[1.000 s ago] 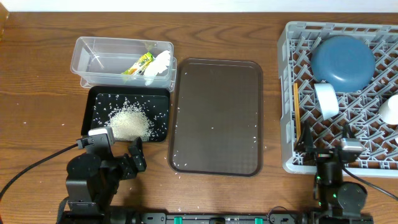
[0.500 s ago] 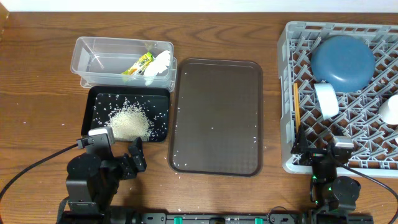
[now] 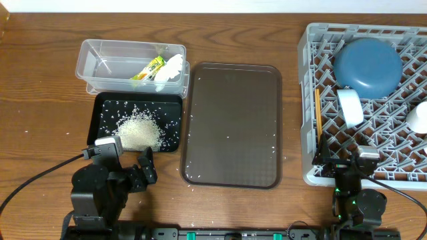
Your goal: Sort waste into correct bins and load items into the dishwasher rack
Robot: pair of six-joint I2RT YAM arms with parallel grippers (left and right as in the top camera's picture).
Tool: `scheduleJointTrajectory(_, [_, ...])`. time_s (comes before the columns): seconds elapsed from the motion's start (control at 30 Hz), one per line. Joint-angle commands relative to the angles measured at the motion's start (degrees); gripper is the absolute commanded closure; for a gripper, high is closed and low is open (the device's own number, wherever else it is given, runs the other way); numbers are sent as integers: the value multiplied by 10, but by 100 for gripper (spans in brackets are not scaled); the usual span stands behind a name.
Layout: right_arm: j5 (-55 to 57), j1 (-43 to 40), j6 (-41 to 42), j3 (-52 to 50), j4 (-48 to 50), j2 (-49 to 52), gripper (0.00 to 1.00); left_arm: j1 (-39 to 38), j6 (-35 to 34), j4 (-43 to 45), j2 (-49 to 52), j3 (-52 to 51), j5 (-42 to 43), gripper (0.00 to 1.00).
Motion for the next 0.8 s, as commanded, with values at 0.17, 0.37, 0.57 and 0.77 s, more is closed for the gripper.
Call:
scheduleJointTrajectory(0.17, [3, 12, -2, -1, -2, -5, 1, 1, 3, 1, -2, 2, -7, 7])
scheduleJointTrajectory(0.37, [3, 12, -2, -1, -3, -5, 1, 1, 3, 1, -2, 2, -7, 7])
scheduleJointTrajectory(0.57, [3, 12, -2, -1, -3, -5, 1, 7, 10, -23, -56, -22, -31, 7])
scheduleJointTrajectory(0.77, [3, 12, -2, -1, -3, -5, 1, 27, 12, 63, -163, -138, -37, 6])
